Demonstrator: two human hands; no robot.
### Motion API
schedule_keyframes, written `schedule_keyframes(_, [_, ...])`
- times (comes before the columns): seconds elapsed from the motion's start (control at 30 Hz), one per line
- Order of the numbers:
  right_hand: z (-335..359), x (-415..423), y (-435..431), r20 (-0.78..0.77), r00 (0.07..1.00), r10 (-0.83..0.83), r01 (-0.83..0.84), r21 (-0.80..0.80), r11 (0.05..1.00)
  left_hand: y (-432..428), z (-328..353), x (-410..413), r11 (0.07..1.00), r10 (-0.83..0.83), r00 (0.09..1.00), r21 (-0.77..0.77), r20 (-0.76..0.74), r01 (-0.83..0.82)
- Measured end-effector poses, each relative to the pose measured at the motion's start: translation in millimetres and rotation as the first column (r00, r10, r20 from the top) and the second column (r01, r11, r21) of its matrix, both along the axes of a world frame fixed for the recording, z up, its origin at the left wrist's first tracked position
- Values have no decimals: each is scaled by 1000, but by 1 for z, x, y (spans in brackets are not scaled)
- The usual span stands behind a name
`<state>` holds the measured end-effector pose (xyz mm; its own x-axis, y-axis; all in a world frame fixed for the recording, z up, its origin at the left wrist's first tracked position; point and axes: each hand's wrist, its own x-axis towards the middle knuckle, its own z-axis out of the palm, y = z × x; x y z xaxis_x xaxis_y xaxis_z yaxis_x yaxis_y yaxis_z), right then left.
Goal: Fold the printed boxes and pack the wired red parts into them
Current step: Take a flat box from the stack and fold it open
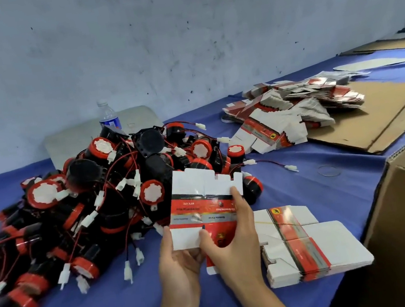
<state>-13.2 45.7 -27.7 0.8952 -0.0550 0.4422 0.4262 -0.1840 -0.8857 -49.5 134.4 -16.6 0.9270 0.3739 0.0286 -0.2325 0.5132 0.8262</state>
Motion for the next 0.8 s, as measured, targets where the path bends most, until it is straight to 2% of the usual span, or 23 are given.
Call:
schedule_keyframes(0.13, [2, -1, -1, -20, 1000, 24, -23, 67, 997, -3, 0, -1, 999, -14, 1000, 52, 24, 13])
schedule_keyframes(0.33, [2, -3, -2, -41, 995, 91, -84, 140, 987, 0, 5, 0, 991, -133, 991, -1, 5, 133])
schedule_keyframes(0.43, [3, -6, -3, -14, 967, 254, -242, 250, 937, -1, 0, 1, 990, -119, 993, 70, -12, 120])
schedule_keyframes(0.57, [6, -10, -2, 37, 862, 506, -478, 393, 786, -6, -3, 5, 965, 25, 1000, 260, 2, -25])
schedule_keyframes(0.67, [7, -17, -3, 48, 792, 609, -591, 313, 743, -11, -6, 4, 909, 67, 996, 407, 65, -87])
schedule_keyframes(0.8, [7, -16, -1, 76, 810, 581, -586, 130, 800, -5, -3, 3, 901, 27, 997, 430, 74, -56])
